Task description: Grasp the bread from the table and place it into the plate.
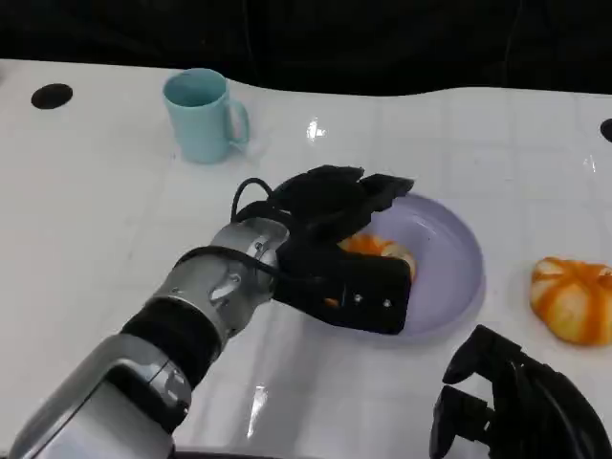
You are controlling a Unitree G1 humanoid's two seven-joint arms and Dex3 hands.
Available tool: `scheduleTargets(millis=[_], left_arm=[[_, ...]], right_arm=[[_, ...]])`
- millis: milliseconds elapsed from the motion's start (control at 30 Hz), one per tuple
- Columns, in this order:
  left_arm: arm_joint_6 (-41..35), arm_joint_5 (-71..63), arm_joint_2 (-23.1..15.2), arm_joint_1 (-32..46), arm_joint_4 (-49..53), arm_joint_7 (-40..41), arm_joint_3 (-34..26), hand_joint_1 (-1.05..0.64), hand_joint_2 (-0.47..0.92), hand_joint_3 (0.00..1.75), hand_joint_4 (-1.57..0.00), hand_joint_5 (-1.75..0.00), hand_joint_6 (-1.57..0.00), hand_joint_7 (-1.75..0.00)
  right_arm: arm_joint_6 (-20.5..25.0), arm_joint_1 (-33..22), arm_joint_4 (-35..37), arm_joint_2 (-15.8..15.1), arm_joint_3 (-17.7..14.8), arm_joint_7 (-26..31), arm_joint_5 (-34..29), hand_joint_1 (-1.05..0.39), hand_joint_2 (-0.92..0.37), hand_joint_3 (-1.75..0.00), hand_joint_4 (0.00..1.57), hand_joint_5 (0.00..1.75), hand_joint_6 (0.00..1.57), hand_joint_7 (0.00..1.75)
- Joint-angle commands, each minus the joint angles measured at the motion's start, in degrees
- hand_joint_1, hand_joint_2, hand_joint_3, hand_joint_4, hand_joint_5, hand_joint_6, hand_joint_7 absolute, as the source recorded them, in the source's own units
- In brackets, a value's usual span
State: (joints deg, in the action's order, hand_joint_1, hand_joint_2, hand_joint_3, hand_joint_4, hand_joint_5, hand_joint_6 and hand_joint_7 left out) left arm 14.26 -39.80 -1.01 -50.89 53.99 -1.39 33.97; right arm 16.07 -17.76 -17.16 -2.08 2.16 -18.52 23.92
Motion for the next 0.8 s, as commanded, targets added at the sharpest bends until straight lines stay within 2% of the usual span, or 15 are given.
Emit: scheduleTargets(millis=[33,400,633,800], left_arm=[[0.07,1.26,-2.05,1.28,-3.12,-1.64,-1.08,-1.01,0.92,0.66,-0.02,-0.01,-0.05,-0.07],[0.97,7.28,-5.05,6.19,-10.5,-6.87,-5.09,-0.98,0.92,0.61,-0.02,-0.02,-0.06,-0.07],[4.76,8.79,-6.38,8.95,-12.07,-4.78,-7.28,-0.94,0.92,0.57,-0.1,-0.06,-0.12,-0.1],[10.25,11.28,-6.26,11.42,-11.19,-1.31,-9.89,-0.89,0.92,0.49,-0.2,-0.13,-0.2,-0.13]], right_arm=[[0.11,-0.03,-0.81,-0.3,-0.46,0.15,0.52,-0.51,-0.92,-0.52,0.77,1.75,0.47,1.75],[-0.17,0.05,-0.48,-0.32,-0.86,-0.23,0.85,-0.52,-0.92,-0.52,0.77,1.75,0.48,1.75],[0.03,0.05,-0.54,-0.16,-1.05,-0.09,1.29,-0.52,-0.91,-0.52,0.78,1.75,0.47,1.75],[-0.29,0.18,-0.06,-0.33,-1.2,-0.47,1.63,-0.51,-0.92,-0.52,0.77,1.75,0.47,1.75]])
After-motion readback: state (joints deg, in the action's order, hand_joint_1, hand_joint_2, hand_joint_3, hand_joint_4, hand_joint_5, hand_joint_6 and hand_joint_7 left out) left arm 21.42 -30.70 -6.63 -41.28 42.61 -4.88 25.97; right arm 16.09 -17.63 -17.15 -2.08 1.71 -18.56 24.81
